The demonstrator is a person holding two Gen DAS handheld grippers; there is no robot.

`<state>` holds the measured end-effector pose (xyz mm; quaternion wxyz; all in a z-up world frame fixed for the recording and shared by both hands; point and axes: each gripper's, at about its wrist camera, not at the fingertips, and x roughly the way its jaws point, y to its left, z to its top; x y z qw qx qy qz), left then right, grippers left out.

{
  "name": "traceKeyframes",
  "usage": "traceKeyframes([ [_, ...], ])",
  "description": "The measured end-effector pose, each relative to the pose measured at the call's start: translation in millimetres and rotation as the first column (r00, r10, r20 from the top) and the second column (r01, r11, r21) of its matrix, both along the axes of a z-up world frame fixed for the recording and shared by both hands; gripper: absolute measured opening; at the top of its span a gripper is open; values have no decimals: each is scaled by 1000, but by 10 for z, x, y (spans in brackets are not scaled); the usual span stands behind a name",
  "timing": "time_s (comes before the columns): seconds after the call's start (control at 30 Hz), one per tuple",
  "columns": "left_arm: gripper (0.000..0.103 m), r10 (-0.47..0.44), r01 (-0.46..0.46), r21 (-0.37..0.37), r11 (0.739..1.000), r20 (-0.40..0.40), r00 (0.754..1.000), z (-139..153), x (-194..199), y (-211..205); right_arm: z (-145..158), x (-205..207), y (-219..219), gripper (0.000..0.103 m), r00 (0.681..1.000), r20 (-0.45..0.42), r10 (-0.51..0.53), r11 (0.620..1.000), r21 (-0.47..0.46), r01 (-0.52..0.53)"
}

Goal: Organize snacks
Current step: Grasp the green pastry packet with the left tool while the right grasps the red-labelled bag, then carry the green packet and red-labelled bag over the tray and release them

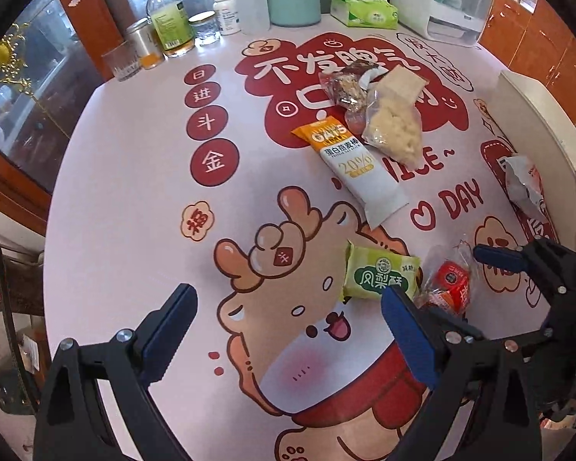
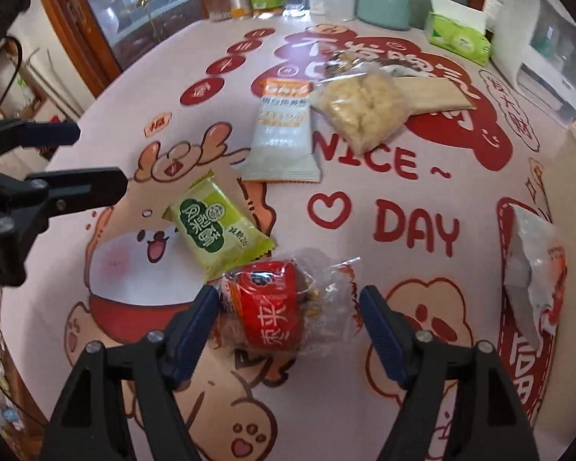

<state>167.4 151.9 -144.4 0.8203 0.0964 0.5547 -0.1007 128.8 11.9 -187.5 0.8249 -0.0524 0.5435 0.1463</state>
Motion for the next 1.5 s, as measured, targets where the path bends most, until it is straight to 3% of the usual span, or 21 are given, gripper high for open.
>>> traceKeyframes([
  [0.17,96,6,-8,-49,999,-37,999,-75,26,-20,-78,49,-13,83,1000,-18,-13,1000,19,13],
  [0.3,96,-22,19,-64,998,-50,999,-138,20,-129,-45,30,-88,62,1000,-4,-16,1000,26,16],
  [0.37,96,-41,37,-68,997,-65,997,-196,27,-209,-42,16,-144,58,1000,-9,-25,999,25,25],
  [0.6,96,-107,97,-83,992,-127,986,-458,77,-540,-42,-54,-435,56,995,-19,-100,995,28,101],
  [0.87,96,-118,114,-35,993,-147,982,-677,135,-711,-48,-194,-604,56,992,-28,-126,991,36,127],
  [0.97,86,-116,115,-16,993,-123,986,-671,114,-741,-50,-234,-634,56,991,-27,-128,991,40,129],
  [1.07,62,-109,108,-20,994,-91,990,-614,71,-755,-52,-269,-657,56,992,-28,-126,991,47,128],
  [1.2,54,-62,58,-48,997,-72,996,-559,-5,-715,-39,-308,-693,55,992,-25,-126,990,58,128],
  [1.4,52,7,-12,-76,997,-62,998,-505,-144,-681,80,-385,-799,55,992,4,-128,989,78,127],
  [1.5,52,12,-15,-88,996,-27,1000,-321,-254,-761,175,-429,-870,55,991,24,-128,988,91,125],
])
